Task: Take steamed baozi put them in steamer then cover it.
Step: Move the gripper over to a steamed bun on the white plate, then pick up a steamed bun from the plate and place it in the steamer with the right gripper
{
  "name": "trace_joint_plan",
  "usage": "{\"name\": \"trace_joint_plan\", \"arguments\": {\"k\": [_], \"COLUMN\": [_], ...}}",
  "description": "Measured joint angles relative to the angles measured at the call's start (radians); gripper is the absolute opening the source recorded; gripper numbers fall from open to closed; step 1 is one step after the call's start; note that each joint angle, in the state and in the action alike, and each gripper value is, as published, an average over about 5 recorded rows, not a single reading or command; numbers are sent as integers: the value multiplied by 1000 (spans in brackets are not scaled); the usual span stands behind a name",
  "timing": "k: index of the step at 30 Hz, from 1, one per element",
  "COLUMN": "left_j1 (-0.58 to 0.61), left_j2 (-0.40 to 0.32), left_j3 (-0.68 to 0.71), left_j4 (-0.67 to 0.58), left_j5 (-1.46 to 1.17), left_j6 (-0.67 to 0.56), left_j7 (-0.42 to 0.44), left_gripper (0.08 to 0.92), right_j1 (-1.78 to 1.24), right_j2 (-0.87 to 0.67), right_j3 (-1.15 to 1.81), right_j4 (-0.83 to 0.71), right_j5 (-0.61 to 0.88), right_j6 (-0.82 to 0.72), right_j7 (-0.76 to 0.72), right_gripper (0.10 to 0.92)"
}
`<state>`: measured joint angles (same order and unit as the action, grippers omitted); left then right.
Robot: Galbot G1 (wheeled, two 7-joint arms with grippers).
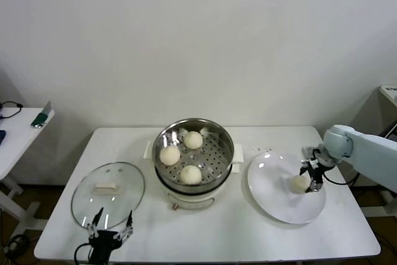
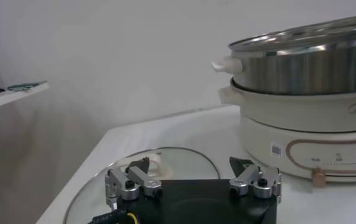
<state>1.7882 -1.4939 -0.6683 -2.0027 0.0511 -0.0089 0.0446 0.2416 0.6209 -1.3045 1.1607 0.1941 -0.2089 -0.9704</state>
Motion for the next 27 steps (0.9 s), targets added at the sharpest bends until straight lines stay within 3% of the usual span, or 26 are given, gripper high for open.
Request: {"name": "trace_joint_plan", "arguments": {"k": [12,27], "left_j1": [-1,-13], "left_j2": [-4,7], "left_j3": [7,14], "left_j4": [-8,-8], "left_j5": [5,3], "left_j6": [5,9], "left_j7": [0,1], "left_gripper": [823,823], "right_j1": [112,682], "right_j2": [0,146], "right_j3": [-61,-371], "right_j4": [49,270], "right_j5": [54,389], "right_j6": [-4,-58], "right_j7": [-3,-3], "right_gripper": [628,627]}}
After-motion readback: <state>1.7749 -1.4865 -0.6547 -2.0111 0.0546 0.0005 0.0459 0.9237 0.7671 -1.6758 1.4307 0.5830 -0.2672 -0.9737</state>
